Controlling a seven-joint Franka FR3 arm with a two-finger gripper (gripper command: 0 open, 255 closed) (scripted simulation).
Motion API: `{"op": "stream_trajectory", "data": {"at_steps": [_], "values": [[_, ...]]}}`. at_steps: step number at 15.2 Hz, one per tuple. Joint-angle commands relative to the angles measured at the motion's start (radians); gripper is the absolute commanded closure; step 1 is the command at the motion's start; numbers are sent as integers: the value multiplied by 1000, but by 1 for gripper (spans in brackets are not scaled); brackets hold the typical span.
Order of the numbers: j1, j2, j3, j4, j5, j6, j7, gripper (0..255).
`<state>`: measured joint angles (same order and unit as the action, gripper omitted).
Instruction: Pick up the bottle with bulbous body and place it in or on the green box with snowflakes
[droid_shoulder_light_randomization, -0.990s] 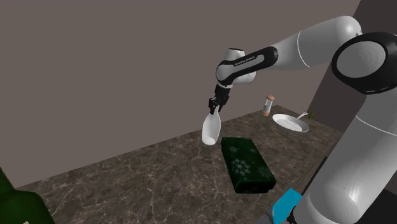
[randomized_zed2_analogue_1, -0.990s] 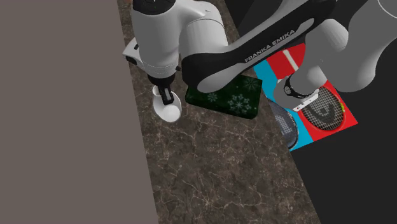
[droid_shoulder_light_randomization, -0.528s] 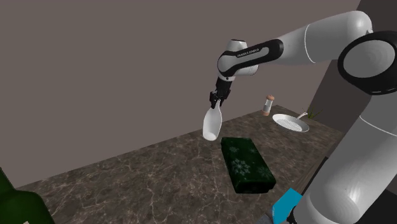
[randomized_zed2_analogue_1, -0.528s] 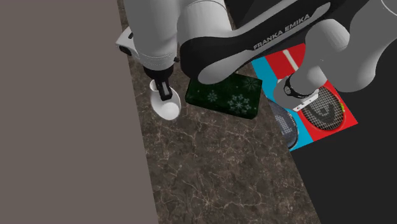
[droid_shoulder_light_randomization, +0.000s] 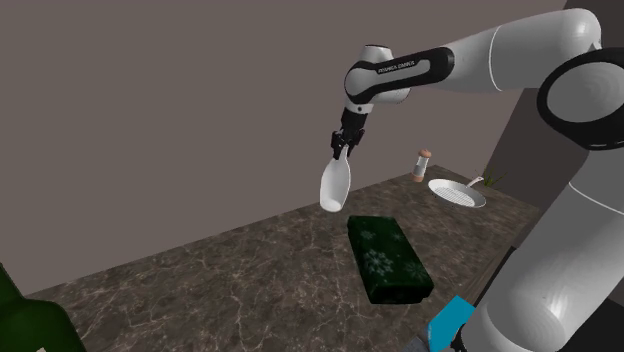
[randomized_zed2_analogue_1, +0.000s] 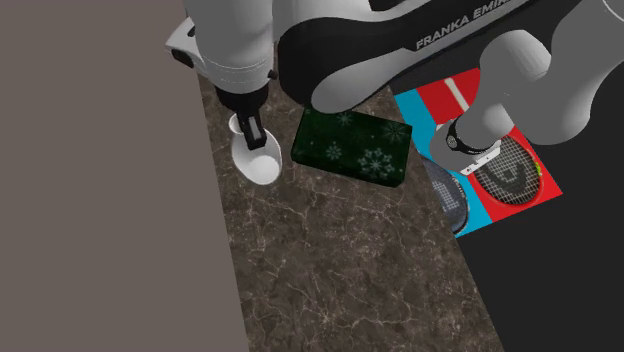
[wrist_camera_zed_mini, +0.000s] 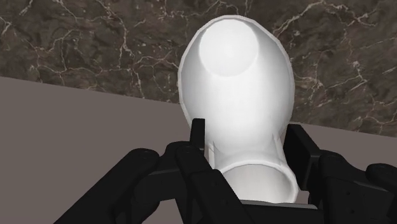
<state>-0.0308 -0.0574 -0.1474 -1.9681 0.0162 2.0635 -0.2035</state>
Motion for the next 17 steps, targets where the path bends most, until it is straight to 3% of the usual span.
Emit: {"op": "stream_trajectory", "data": {"at_steps": [1, 14, 17], "values": [[0, -7, 0, 20, -1, -26, 1, 255], [0, -10, 1, 191, -3, -201, 5, 255], [-1, -84, 1, 137, -14, -220, 6, 255]]}}
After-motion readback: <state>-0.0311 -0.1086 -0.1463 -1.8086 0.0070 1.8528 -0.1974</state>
